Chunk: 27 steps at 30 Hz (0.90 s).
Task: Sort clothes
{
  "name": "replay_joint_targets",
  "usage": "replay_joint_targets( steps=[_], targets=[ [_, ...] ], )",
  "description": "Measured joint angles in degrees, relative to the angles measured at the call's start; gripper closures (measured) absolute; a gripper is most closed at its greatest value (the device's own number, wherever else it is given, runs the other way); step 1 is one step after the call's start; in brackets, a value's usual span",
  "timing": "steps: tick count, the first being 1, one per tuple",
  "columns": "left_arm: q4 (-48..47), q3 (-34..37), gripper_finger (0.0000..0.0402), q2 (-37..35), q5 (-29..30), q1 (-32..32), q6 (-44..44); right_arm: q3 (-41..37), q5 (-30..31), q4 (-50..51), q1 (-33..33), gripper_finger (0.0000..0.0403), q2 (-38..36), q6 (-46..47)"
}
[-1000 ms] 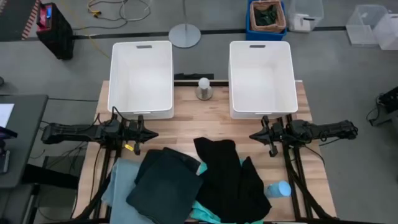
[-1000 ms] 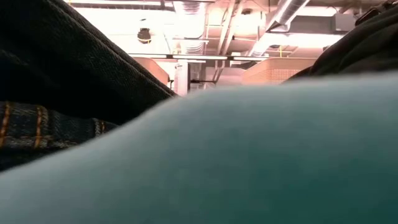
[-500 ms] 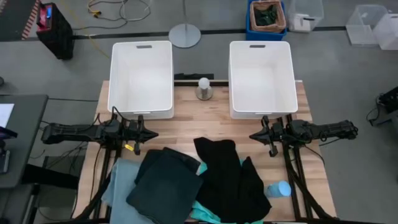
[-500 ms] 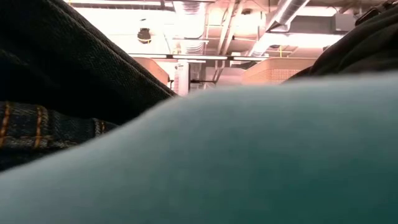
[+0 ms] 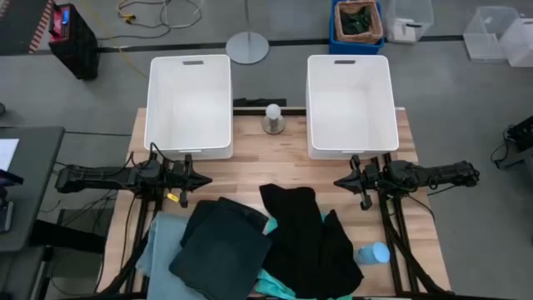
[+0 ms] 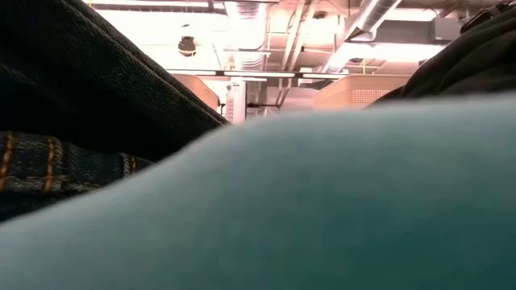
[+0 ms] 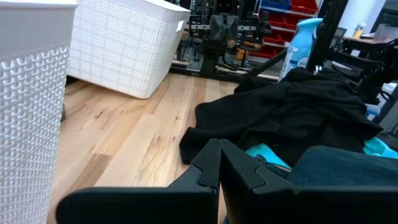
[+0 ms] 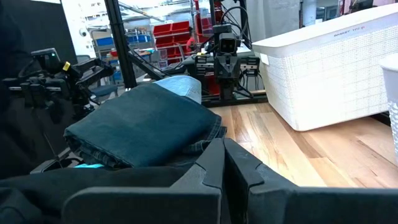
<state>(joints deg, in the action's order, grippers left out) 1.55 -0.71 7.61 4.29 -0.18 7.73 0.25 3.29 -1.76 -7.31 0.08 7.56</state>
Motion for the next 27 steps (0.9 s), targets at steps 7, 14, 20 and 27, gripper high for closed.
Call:
replay_joint_targets(
  steps=[7,14,20,27],
  targets=[
    [1.45,0.00,0.0401,-0.01,0.25,0.00,1.18,0.00,0.00,-0.02,0.02,0.0378,0.02,0.01],
    [11.77,0.02,0.0401,-0.10,3.60,0.01,30.98,0.00,0.00,-0.02,0.00,0.0378,0.01,0.01],
    [18.44,-0.32,0.0401,-0.12,11.21,0.01,48.14,0.00,0.00,-0.02,0.00,0.0378,0.02,0.00],
    [24.94,-4.32,0.0401,-0.03,9.31,-0.25,52.24,0.00,0.00,-0.04,0.01,0.0378,0.02,0.01]
  ],
)
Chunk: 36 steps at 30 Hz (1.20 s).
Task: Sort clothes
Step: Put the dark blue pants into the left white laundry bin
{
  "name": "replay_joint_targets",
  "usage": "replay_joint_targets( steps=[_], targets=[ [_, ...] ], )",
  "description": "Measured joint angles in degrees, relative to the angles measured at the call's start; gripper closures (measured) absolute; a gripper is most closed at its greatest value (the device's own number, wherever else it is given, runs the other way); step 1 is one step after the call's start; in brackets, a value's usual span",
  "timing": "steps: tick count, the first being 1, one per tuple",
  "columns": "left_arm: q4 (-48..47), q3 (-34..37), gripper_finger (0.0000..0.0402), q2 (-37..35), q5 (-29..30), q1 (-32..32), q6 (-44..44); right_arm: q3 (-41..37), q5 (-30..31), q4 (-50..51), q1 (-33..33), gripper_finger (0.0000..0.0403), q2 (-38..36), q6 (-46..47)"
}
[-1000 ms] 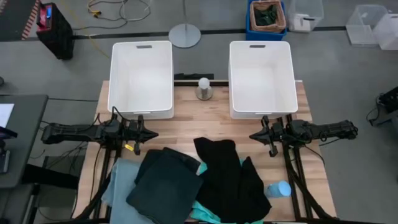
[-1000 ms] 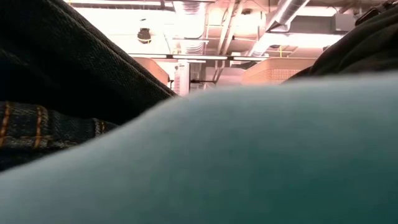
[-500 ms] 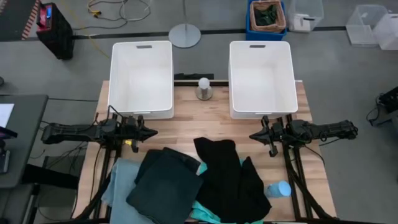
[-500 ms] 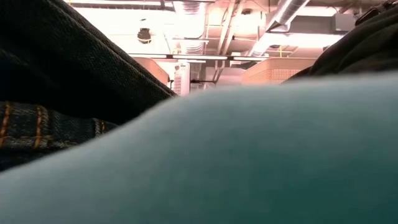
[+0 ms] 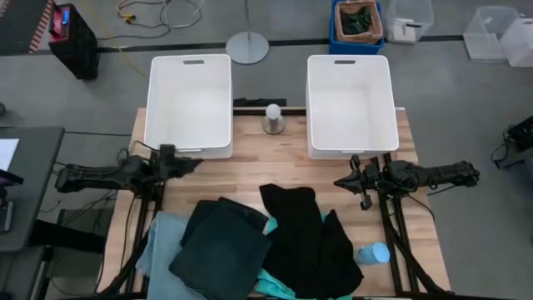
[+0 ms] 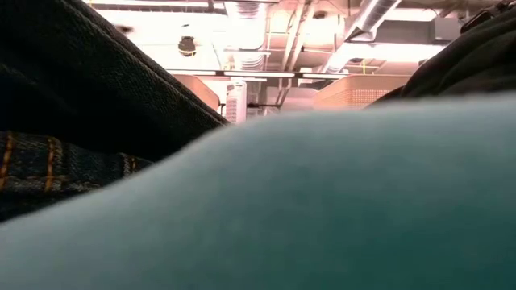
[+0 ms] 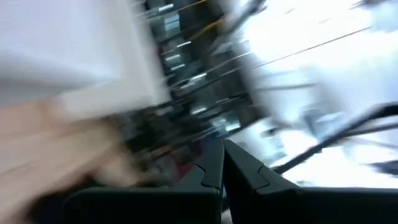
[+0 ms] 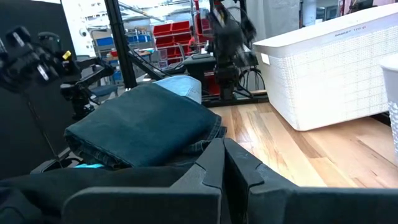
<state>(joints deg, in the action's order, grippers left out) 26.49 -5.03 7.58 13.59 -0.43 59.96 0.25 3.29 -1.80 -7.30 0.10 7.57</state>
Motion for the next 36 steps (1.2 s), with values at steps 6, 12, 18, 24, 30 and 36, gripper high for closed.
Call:
replay_joint_targets(
  steps=[6,12,18,24,30,36],
  targets=[
    [2.66,-7.75,0.0401,3.43,-4.96,-2.42,-5.91,0.00,0.24,-0.94,-0.01,0.0378,0.00,0.11],
    [-3.92,-17.49,0.0401,14.98,-9.78,-7.09,-9.87,0.13,0.11,-1.95,-0.21,0.0378,-0.02,2.01],
    [-10.96,-28.02,0.0386,29.81,-13.47,-13.00,-10.73,1.07,-0.11,-2.23,-0.23,0.0378,-0.02,3.96],
    [-21.55,-37.76,0.0347,42.27,-16.37,-19.62,-13.23,1.66,-0.15,-2.82,-1.21,0.0378,-0.02,5.54],
    [-38.04,-45.56,0.0327,50.79,-19.51,-26.74,-13.03,1.73,-0.21,-3.15,-2.83,0.0378,0.00,5.51],
    [-47.32,-49.86,0.0326,57.70,-19.55,-34.34,-12.14,1.82,-0.28,-3.15,-3.27,0.0378,0.00,5.53]
  ],
)
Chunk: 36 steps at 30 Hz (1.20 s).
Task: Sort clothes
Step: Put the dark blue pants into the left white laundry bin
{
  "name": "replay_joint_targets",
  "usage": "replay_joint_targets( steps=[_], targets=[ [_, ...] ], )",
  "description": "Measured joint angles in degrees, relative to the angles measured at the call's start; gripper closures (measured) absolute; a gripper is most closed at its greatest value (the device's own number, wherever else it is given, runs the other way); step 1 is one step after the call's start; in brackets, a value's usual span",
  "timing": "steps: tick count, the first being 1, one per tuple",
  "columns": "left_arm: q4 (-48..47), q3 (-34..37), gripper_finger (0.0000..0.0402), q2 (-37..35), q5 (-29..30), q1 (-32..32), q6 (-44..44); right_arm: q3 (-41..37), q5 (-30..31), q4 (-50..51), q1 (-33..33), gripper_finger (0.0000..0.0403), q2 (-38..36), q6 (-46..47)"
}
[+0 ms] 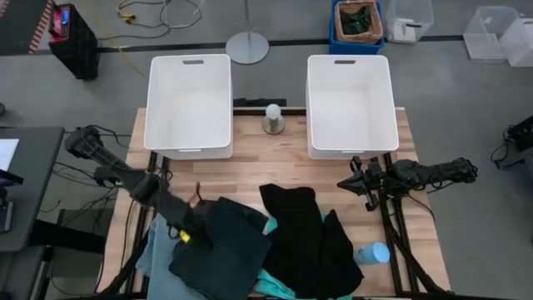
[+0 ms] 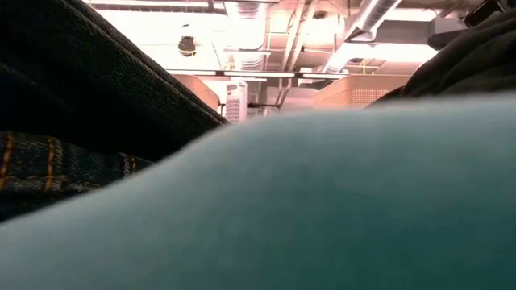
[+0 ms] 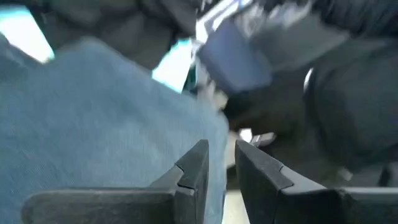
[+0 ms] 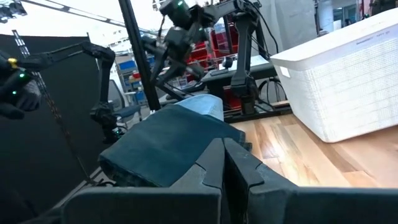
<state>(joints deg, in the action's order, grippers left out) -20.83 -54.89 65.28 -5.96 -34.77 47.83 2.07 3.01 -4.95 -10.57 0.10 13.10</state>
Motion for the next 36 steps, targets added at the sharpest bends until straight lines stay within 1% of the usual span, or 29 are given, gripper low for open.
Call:
replay_joint_targets(
  steps=[4,8,11,14,18,20,24,26,28,32,36],
  targets=[
    [-4.15,-1.77,0.0325,4.63,0.21,-3.80,-0.01,0.02,0.00,-0.02,0.00,0.0378,-0.01,0.00],
    [-10.12,-3.60,0.0315,8.31,0.34,-5.74,0.41,0.02,0.00,-0.02,0.00,0.0378,0.00,0.02],
    [-10.91,-4.40,0.0290,9.54,0.52,-6.83,0.42,0.04,0.00,0.00,0.02,0.0378,0.00,0.02],
    [-12.07,-5.56,0.0253,10.77,0.46,-7.47,-0.08,0.04,0.00,0.00,0.02,0.0378,0.00,0.15],
    [-17.64,-8.97,0.0207,13.16,0.00,-7.91,-3.18,0.06,0.00,0.18,0.02,0.0378,0.00,0.44],
    [-21.67,-11.71,0.0195,14.69,-0.46,-7.93,-4.64,0.06,0.00,0.18,0.02,0.0378,0.00,0.54],
    [-32.04,-17.66,0.0192,17.14,-0.06,-7.93,-3.77,0.06,0.00,0.20,0.02,0.0378,-0.01,0.59],
    [-36.43,-19.20,0.0192,17.86,0.81,-7.93,-1.26,0.06,0.00,0.20,0.02,0.0378,0.00,0.59],
    [-39.08,-19.53,0.0192,18.02,1.81,-7.93,3.29,0.06,0.00,0.22,0.02,0.0378,0.00,0.57],
    [-40.54,-18.33,0.0192,17.92,2.32,-7.93,13.40,0.09,0.00,0.24,0.04,0.0378,0.00,0.57],
    [-41.20,-16.72,0.0178,17.94,2.58,-7.97,22.03,0.09,0.02,0.33,0.04,0.0378,0.00,0.57]
  ],
)
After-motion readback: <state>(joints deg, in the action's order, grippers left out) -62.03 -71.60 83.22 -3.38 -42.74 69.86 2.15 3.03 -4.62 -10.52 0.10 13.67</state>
